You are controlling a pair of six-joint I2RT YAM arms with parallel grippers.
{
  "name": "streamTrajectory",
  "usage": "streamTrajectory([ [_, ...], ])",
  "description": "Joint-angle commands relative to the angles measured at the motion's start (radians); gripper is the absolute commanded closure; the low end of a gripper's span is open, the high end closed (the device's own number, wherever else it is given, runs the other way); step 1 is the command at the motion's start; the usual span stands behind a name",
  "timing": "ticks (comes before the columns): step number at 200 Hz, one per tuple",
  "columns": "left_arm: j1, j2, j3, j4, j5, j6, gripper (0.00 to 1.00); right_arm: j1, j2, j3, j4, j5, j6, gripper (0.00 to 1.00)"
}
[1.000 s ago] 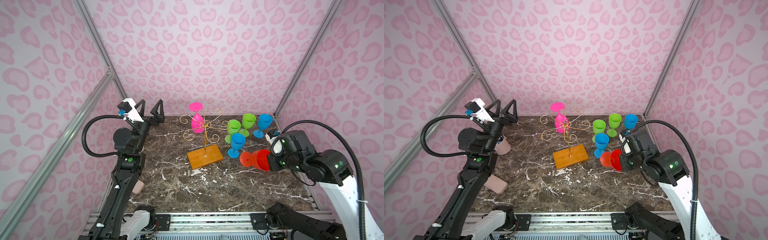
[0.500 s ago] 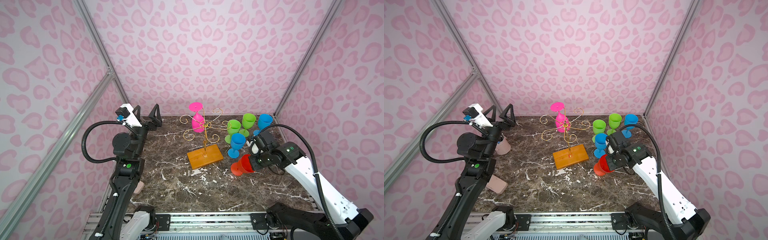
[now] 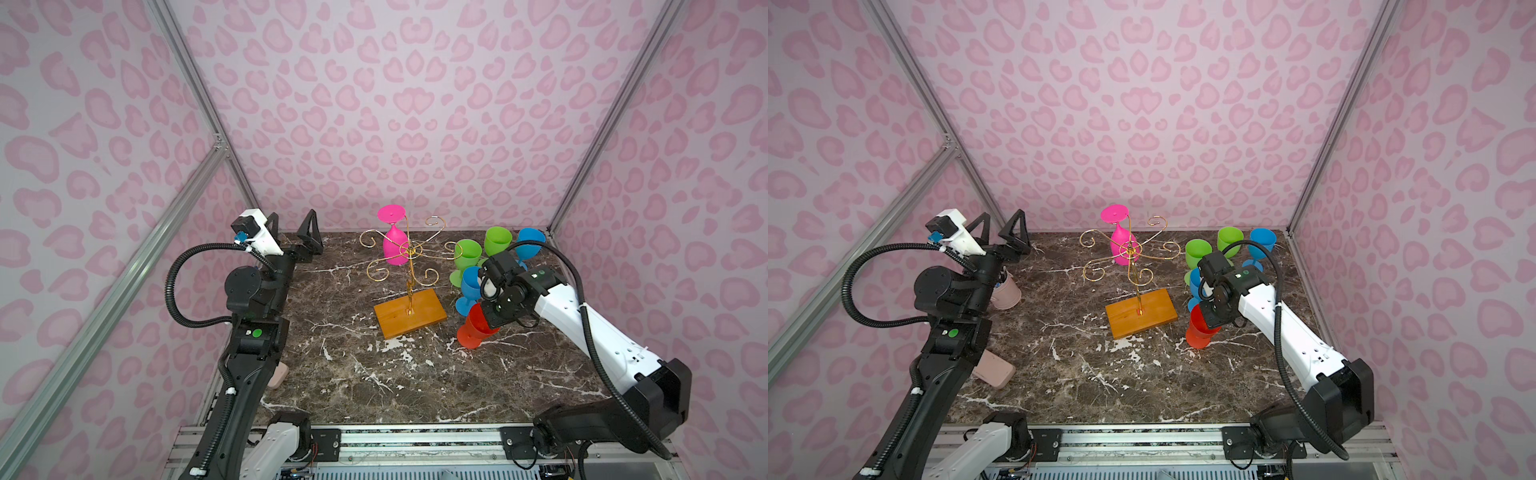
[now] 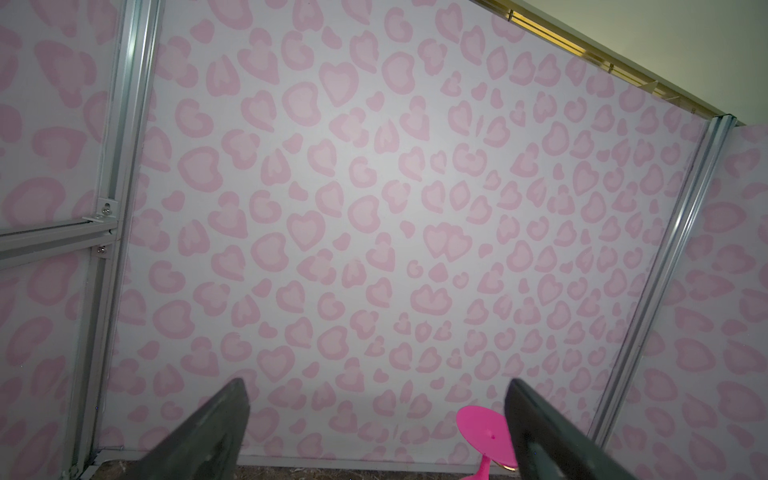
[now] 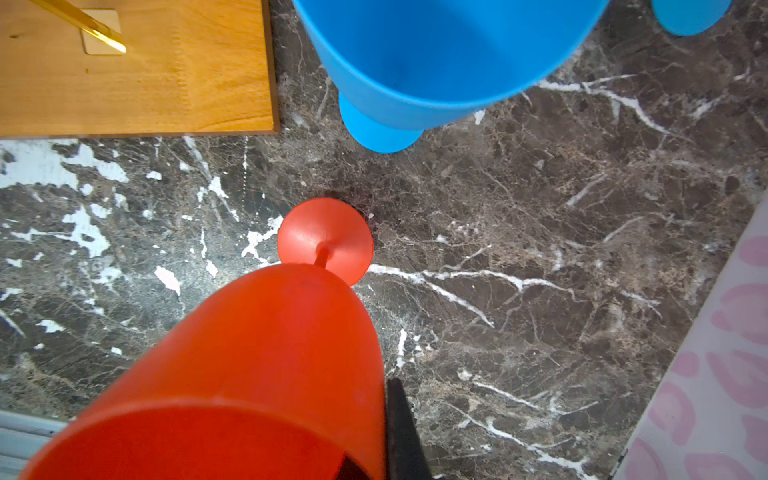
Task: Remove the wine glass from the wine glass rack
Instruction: 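Lower the red glass upright in front of the blue glass and release it, then reach the left gripper to the magenta glass foot on the rack while the right withdraws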
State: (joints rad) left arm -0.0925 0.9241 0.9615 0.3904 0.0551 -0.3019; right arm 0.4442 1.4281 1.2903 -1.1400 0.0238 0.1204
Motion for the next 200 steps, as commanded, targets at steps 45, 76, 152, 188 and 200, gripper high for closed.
streamTrajectory([
  [45, 0.004, -0.004, -0.003, -0.003, -0.008, 0.015, 0.03, 0.000, 0.057, 0.019, 0.014, 0.015, -0.018, 0.95],
  [76, 0.007, 0.002, -0.003, -0.010, -0.025, 0.007, 0.03, 0.000, 0.046, 0.045, 0.008, 0.020, -0.018, 0.83],
  [152, 0.038, 0.121, 0.177, -0.229, 0.072, -0.085, 0.04, -0.055, -0.162, 0.117, 0.048, -0.052, -0.006, 0.46],
  [188, 0.106, 0.286, 0.351, -0.338, 0.383, -0.206, 0.01, -0.155, -0.323, 0.024, 0.228, -0.219, 0.023, 0.30],
  [200, 0.120, 0.359, 0.443, -0.388, 0.485, -0.221, 0.03, -0.176, -0.365, -0.004, 0.286, -0.257, 0.032, 0.26],
])
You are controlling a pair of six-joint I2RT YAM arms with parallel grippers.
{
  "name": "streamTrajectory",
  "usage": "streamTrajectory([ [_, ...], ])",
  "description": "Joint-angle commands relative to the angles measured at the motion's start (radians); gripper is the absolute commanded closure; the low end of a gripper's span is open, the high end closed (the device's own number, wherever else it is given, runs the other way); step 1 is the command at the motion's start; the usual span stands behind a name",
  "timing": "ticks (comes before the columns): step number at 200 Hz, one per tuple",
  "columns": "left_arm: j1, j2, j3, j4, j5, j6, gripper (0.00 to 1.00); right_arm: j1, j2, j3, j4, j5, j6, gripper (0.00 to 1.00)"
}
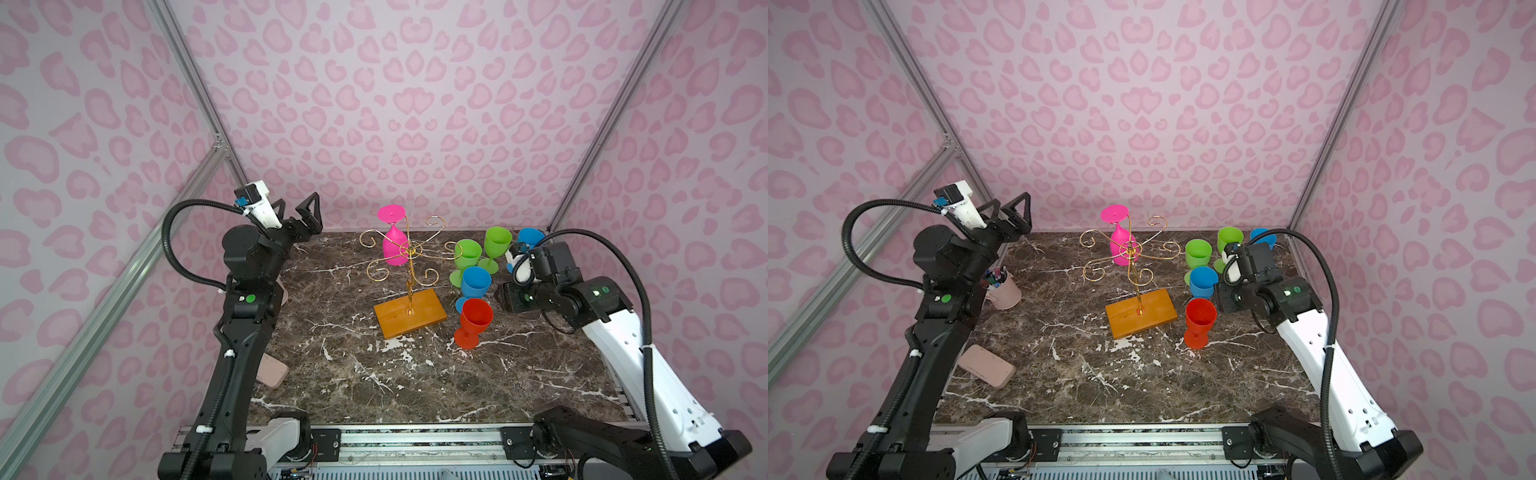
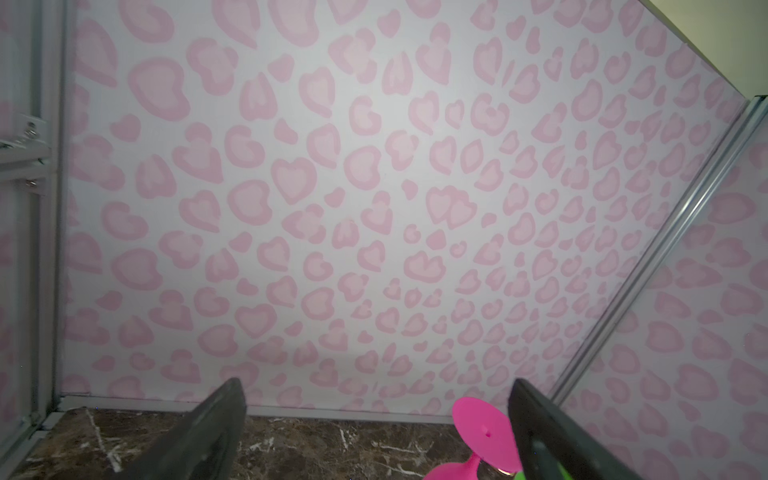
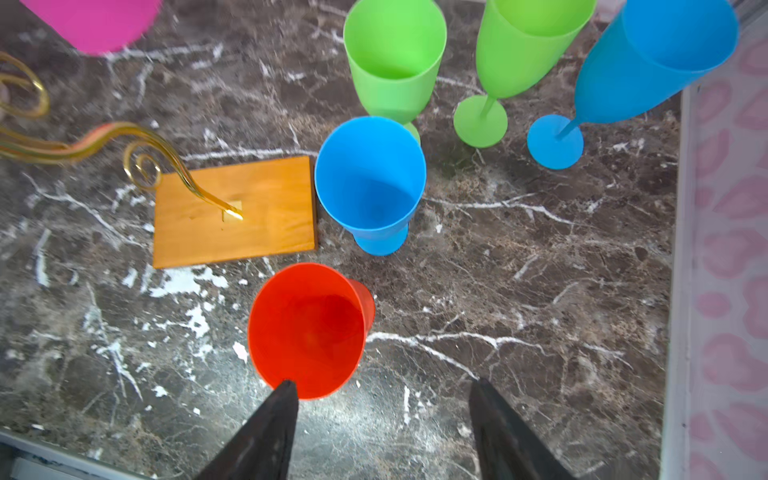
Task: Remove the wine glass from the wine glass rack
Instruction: 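Reach the left gripper to the magenta glass foot on the rack while the right withdraws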
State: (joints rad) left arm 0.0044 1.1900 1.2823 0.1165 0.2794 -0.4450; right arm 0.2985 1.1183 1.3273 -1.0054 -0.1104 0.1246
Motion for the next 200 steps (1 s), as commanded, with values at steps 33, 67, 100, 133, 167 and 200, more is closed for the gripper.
streamTrajectory([
  [33, 0.042, 0.291, 0.260, -0.125, 0.516, -0.156, 0.11, -0.060, -0.113, -0.075, 0.242, -0.156, 0.044, 0.20],
  [67, 0.038, 0.521, 0.429, -0.129, 0.753, -0.305, 0.26, -0.080, -0.115, -0.077, 0.273, -0.207, 0.044, 0.16],
  [100, 0.014, 0.620, 0.500, -0.155, 0.765, -0.312, 0.31, -0.084, -0.118, -0.094, 0.290, -0.210, 0.044, 0.13],
  [133, -0.021, 0.693, 0.617, -0.301, 0.714, -0.224, 0.31, -0.085, -0.118, -0.099, 0.295, -0.215, 0.041, 0.13],
  [167, -0.066, 0.748, 0.708, -0.405, 0.680, -0.163, 0.32, -0.088, -0.118, -0.103, 0.298, -0.215, 0.040, 0.12],
  [200, -0.105, 0.767, 0.745, -0.474, 0.642, -0.115, 0.34, -0.089, -0.121, -0.115, 0.301, -0.219, 0.040, 0.12],
])
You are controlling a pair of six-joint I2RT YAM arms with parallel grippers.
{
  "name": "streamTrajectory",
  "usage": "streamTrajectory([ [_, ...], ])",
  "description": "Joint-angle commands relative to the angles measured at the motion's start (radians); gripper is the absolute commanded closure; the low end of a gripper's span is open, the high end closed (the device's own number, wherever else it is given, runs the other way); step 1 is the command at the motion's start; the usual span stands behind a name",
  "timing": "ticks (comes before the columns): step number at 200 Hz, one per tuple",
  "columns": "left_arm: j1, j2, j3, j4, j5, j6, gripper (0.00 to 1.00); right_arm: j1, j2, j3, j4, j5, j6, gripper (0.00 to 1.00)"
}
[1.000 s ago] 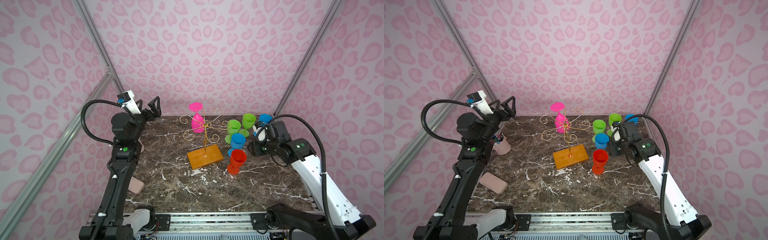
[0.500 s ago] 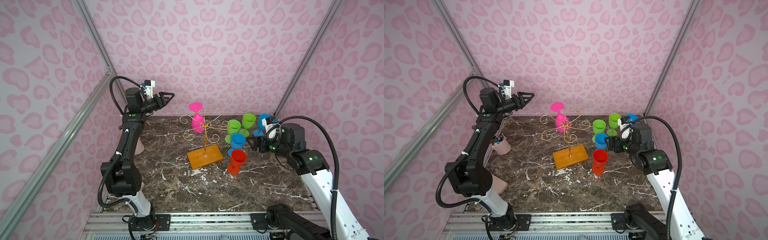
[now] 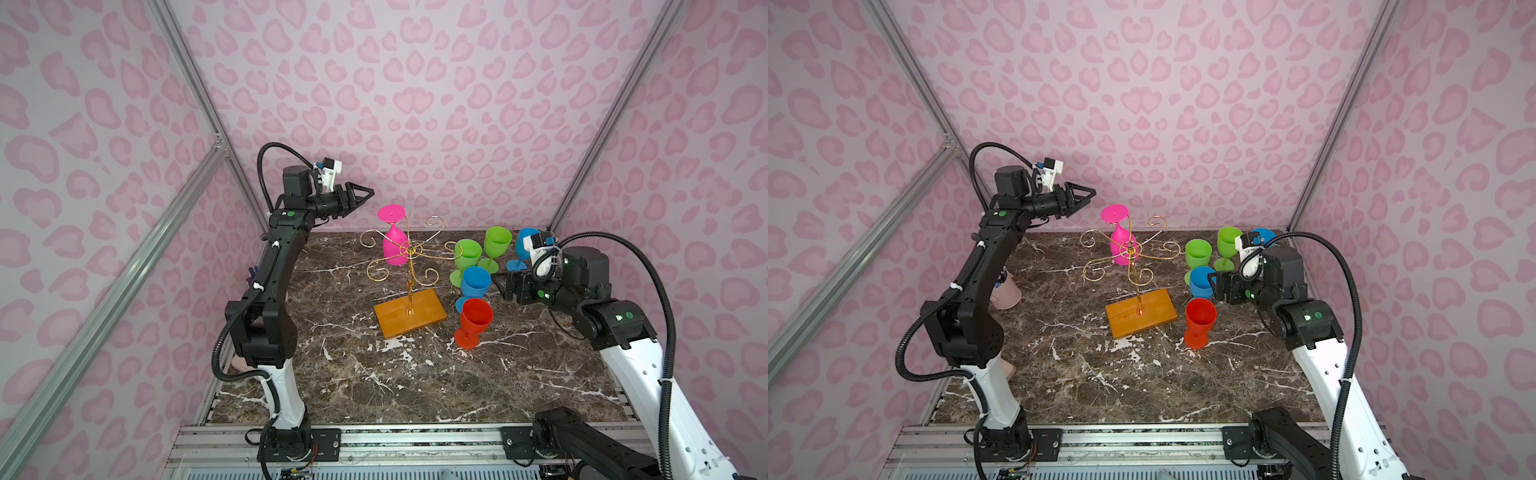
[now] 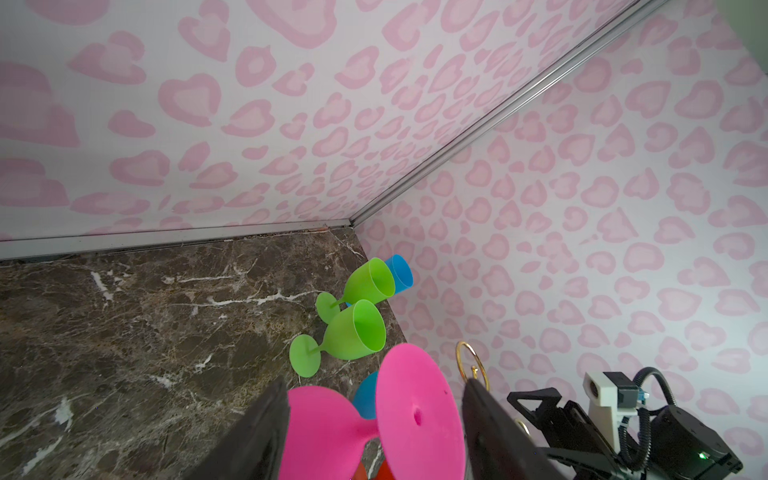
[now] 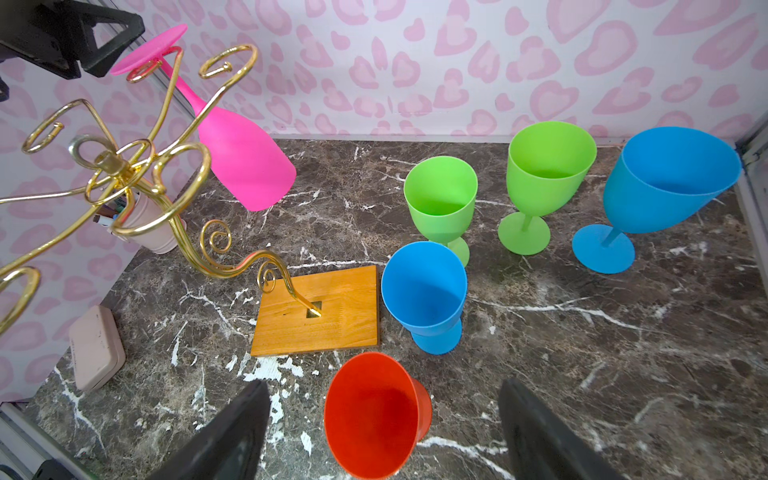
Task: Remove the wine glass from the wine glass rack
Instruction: 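Reach the left gripper to the magenta glass foot on the rack while the right withdraws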
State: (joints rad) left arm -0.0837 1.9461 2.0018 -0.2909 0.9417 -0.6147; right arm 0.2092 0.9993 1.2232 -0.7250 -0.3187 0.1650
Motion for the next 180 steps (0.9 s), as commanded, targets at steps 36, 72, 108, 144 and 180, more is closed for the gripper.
streamTrajectory([
  [36, -0.042, 0.024, 0.043, -0.111, -0.032, 0.084, 0.37, -0.001, -0.005, -0.022, 0.030, -0.016, 0.002, 0.12],
  [72, -0.061, 0.031, 0.061, -0.164, -0.029, 0.119, 0.38, -0.001, -0.010, -0.025, 0.027, -0.016, -0.001, 0.11],
  [108, -0.077, 0.031, 0.061, -0.202, -0.034, 0.145, 0.40, -0.003, -0.013, -0.030, 0.030, -0.015, -0.002, 0.11],
  [144, -0.086, 0.025, 0.055, -0.228, -0.040, 0.168, 0.44, -0.003, -0.018, -0.036, 0.033, -0.013, 0.000, 0.11],
  [180, -0.089, 0.016, 0.049, -0.228, -0.034, 0.168, 0.50, -0.002, -0.018, -0.041, 0.033, -0.013, 0.000, 0.11],
])
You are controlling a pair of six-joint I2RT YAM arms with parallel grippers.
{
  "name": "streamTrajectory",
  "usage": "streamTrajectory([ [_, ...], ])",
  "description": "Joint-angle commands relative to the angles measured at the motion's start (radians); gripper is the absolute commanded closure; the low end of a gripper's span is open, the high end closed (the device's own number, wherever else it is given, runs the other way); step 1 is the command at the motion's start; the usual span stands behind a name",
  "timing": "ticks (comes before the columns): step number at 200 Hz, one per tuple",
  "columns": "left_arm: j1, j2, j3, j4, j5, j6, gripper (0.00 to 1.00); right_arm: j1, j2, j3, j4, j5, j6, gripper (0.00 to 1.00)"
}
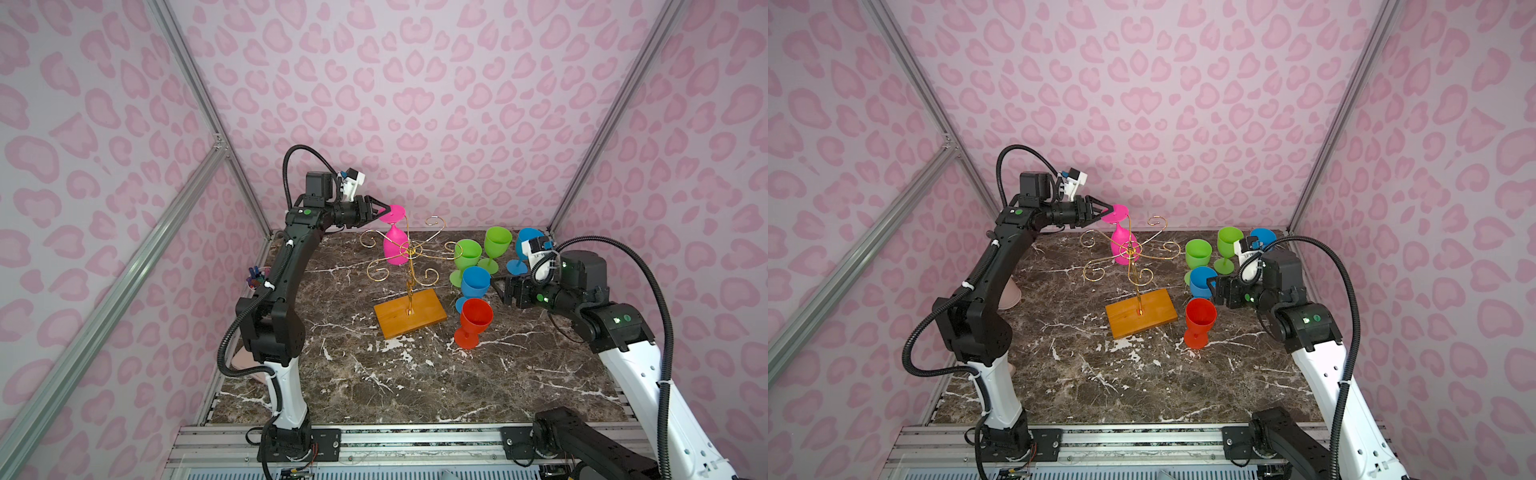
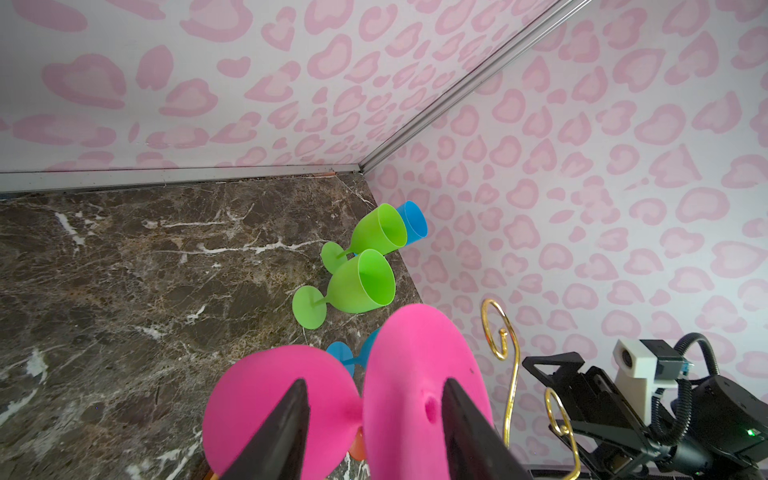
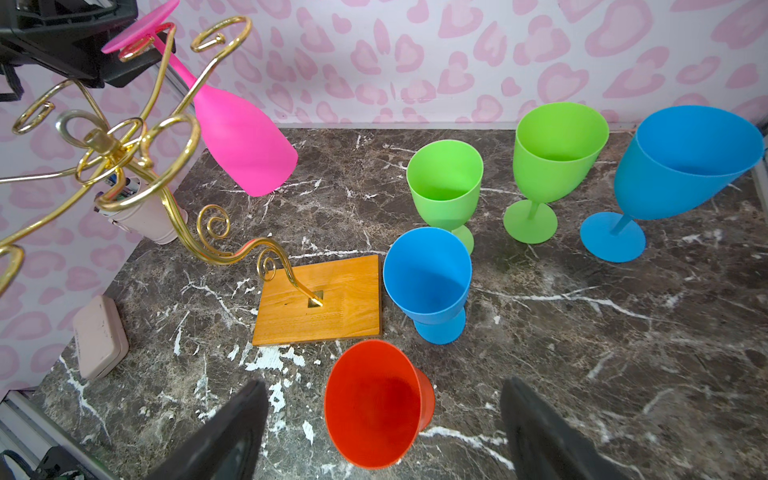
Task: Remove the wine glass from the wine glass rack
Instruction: 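Reach the left gripper to the magenta glass foot on the rack while the right withdraws, then close the left gripper on the magenta glass foot and lift it off the hook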
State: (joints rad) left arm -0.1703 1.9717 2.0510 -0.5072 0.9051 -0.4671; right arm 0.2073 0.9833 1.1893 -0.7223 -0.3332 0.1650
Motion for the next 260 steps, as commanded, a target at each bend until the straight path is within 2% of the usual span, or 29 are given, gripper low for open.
streamTrajectory([
  [1, -0.003, -0.009, 0.000, -0.011, 0.003, 0.020, 0.50, 0.000, -0.002, -0.007, 0.030, 0.002, 0.000, 0.11],
  [88, -0.006, -0.022, -0.006, -0.002, 0.029, 0.009, 0.63, -0.002, -0.009, -0.013, 0.033, 0.010, -0.001, 0.11],
  [93, -0.006, -0.023, -0.006, -0.001, 0.029, 0.007, 0.67, -0.002, -0.010, -0.014, 0.032, 0.010, -0.001, 0.11],
  [121, -0.005, -0.025, -0.005, 0.004, 0.032, -0.005, 0.74, -0.002, -0.014, -0.015, 0.032, 0.013, -0.001, 0.11],
  [260, -0.005, -0.040, -0.001, 0.044, 0.078, -0.075, 0.94, -0.003, -0.047, -0.034, 0.024, 0.020, 0.000, 0.10],
])
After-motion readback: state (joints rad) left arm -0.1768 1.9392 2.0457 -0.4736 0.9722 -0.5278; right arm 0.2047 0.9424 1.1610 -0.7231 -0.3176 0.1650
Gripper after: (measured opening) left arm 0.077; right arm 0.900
